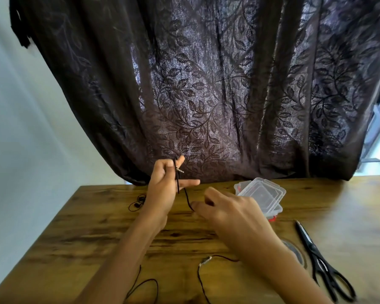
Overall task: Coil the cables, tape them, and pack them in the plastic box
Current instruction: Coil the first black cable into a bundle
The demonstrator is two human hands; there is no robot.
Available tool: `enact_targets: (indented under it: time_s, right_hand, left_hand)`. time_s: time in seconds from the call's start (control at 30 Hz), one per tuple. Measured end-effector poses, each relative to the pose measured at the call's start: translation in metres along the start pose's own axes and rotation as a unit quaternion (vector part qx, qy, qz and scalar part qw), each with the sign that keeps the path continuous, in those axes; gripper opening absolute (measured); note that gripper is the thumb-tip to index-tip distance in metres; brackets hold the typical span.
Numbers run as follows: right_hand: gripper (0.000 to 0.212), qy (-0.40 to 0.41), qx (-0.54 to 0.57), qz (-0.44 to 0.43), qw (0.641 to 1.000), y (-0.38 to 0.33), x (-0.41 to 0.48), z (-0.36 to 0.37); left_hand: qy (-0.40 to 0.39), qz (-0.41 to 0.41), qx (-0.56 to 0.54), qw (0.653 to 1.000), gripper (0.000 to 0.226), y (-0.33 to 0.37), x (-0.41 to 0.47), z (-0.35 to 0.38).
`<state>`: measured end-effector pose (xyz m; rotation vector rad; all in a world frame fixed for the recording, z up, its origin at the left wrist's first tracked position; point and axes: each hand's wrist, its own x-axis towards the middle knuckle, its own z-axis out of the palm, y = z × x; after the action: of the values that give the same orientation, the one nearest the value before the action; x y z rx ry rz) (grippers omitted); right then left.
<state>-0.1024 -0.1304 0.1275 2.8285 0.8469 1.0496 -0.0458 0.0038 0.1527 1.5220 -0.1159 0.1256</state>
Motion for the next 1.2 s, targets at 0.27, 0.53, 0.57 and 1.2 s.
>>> enact_targets:
  time_s: [0.27, 0.53, 0.57, 1.2]
  right_hand:
    - [0.012, 0.064, 0.205, -0.003, 0.977, 0.025, 0.037, -0.023]
    - [0.007, 0.032, 0.41, 0.108, 0.905, 0.052, 0.06, -0.02]
    - [0.005, 0.035, 0.419, 0.115, 0.9, 0.055, 0.06, -0.017]
    - [0.026, 0.082, 0.554, 0.27, 0.783, 0.041, 0.012, 0.022]
  left_hand:
    - [-0.054, 0.002, 0.069, 0.996, 0.019, -0.006, -0.014, 0.006]
    - [-0.177, -0.016, -0.038, 0.983, 0.028, 0.005, -0.028, 0.009]
    - [-0.174, -0.02, -0.053, 0.983, 0.03, 0.006, -0.028, 0.008]
    - [-0.087, -0.024, -0.16, 0.983, 0.029, 0.012, -0.011, 0.0]
